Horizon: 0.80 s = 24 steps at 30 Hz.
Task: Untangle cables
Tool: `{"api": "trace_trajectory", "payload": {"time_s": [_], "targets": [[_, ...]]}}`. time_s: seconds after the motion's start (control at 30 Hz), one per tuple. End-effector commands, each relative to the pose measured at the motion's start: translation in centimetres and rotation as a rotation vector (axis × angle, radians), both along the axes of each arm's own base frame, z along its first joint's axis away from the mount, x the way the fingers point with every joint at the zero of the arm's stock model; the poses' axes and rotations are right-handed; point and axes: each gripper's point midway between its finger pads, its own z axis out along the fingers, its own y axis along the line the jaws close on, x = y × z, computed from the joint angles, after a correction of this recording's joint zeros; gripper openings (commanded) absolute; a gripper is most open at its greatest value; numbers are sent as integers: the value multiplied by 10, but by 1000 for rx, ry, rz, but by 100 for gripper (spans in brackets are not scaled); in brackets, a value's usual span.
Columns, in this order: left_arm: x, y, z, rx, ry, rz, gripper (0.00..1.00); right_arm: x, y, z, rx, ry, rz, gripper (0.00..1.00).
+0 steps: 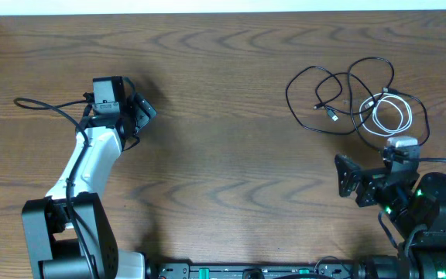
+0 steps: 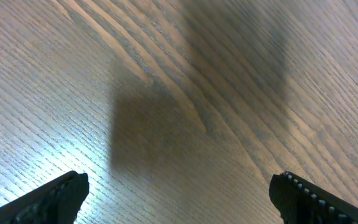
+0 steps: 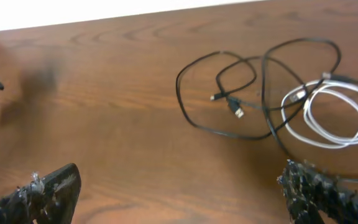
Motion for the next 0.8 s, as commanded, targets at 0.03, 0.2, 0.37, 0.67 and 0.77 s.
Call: {"api": "trace_trajectory", "payload": {"time_s": [0.03, 0.2, 0.37, 0.67, 0.77], "targets": [[-2, 1, -3, 5, 9, -1, 98, -8, 7, -11, 11, 53, 25, 99], [-2, 1, -3, 5, 9, -1, 98, -22, 6, -30, 10, 156, 24, 99], [-2, 1, -3, 5, 9, -1, 98, -39, 6, -49, 9, 262, 23, 99], [-2, 1, -3, 5, 9, -1, 98, -60, 5, -68, 7, 379, 22, 99], [-2, 1, -3, 5, 9, -1, 98, -62, 5, -69, 8, 387, 22, 99]]}}
